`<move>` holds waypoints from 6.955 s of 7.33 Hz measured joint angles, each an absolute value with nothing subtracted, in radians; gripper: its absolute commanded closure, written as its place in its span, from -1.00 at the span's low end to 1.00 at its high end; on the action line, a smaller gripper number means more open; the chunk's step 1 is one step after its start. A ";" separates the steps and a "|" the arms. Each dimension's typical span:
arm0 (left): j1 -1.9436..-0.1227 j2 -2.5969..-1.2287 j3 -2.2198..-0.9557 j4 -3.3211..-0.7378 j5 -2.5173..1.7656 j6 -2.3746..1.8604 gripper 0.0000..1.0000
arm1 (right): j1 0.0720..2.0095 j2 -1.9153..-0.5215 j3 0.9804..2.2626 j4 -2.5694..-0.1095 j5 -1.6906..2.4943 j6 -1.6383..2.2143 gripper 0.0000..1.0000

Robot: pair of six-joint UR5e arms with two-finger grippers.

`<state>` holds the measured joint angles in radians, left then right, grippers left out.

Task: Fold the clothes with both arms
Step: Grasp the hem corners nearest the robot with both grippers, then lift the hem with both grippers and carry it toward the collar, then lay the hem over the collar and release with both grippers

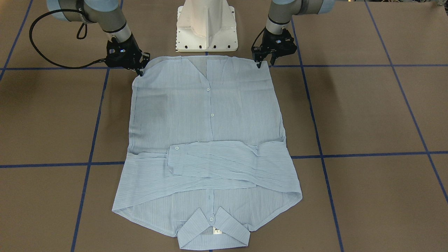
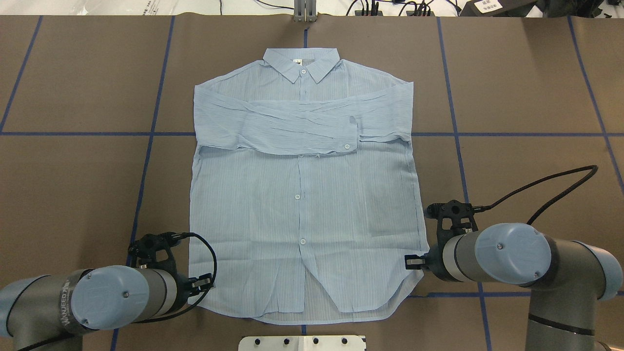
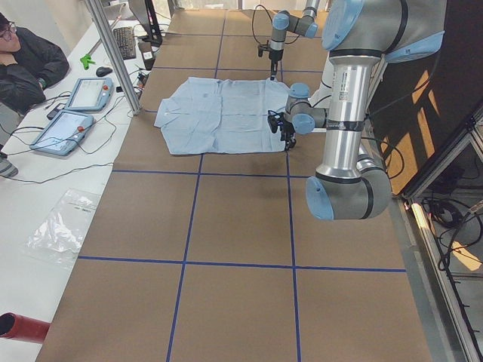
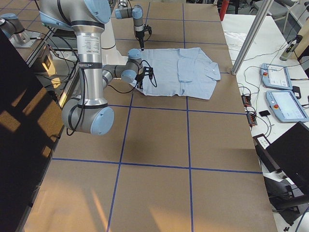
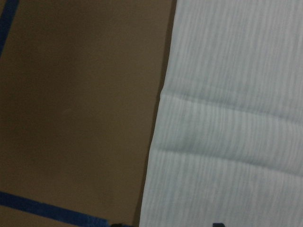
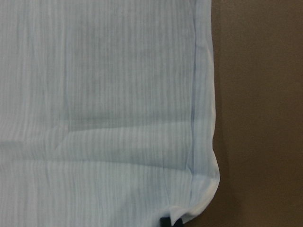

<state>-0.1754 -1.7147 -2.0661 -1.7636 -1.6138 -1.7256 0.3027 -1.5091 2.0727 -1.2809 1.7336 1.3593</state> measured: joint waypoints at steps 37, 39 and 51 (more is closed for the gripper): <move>-0.534 -1.810 -2.143 -1.747 -1.751 -1.468 1.00 | 0.779 -1.401 2.101 -1.292 2.165 1.325 1.00; -0.678 -1.855 -2.118 -1.747 -1.833 -1.372 1.00 | 0.854 -1.324 2.042 -1.295 2.200 1.325 1.00; -0.860 -2.154 -1.462 -2.138 -1.889 -1.360 1.00 | 1.027 -0.867 1.372 -1.280 2.214 1.254 1.00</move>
